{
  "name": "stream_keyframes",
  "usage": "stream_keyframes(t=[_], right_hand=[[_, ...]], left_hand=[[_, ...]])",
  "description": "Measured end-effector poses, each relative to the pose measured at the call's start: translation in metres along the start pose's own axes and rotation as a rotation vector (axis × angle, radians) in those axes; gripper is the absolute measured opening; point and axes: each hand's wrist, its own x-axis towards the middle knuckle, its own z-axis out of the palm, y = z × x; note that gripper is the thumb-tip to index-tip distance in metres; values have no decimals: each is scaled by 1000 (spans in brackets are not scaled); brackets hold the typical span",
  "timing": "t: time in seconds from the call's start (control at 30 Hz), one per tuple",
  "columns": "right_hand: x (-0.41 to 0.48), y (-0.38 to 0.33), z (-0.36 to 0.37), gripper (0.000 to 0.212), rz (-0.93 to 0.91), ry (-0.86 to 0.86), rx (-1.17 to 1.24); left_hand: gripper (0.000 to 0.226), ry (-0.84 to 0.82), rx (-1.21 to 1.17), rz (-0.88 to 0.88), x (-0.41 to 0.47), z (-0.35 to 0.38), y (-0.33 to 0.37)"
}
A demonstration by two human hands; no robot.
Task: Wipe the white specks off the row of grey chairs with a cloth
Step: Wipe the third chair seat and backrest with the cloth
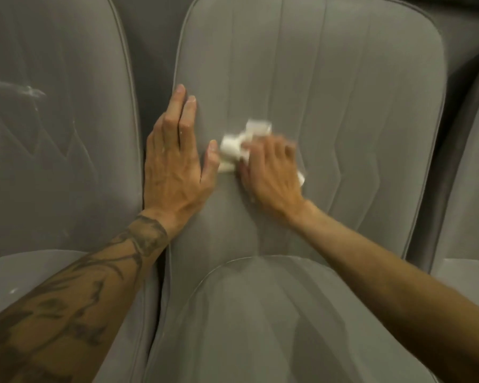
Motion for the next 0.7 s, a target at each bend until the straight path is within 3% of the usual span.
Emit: stream_keyframes(t=[0.13, 0.27, 0.37, 0.43, 0.57, 0.63, 0.7], right_hand=[[40, 2, 12, 23, 316, 224, -47], [-55, -27, 11, 25, 52, -5, 40], [-74, 0, -5, 24, -135, -126, -14], [-43, 33, -8, 21, -61, -51, -79], [9, 69, -7, 20, 333, 211, -207], [-18, 53, 1, 20, 290, 192, -182], [-67, 25, 6, 19, 136, 67, -91]], left_hand=[[63, 18, 15, 15, 0, 1, -2], [62, 23, 16, 25, -1, 2, -3], [63, 16, 8, 5, -1, 2, -3], [64, 20, 3, 9, -1, 3, -3], [63, 35, 10, 20, -1, 5, -5], [63, 28, 10, 15, -1, 4, -4], [64, 22, 9, 9, -1, 3, -4]])
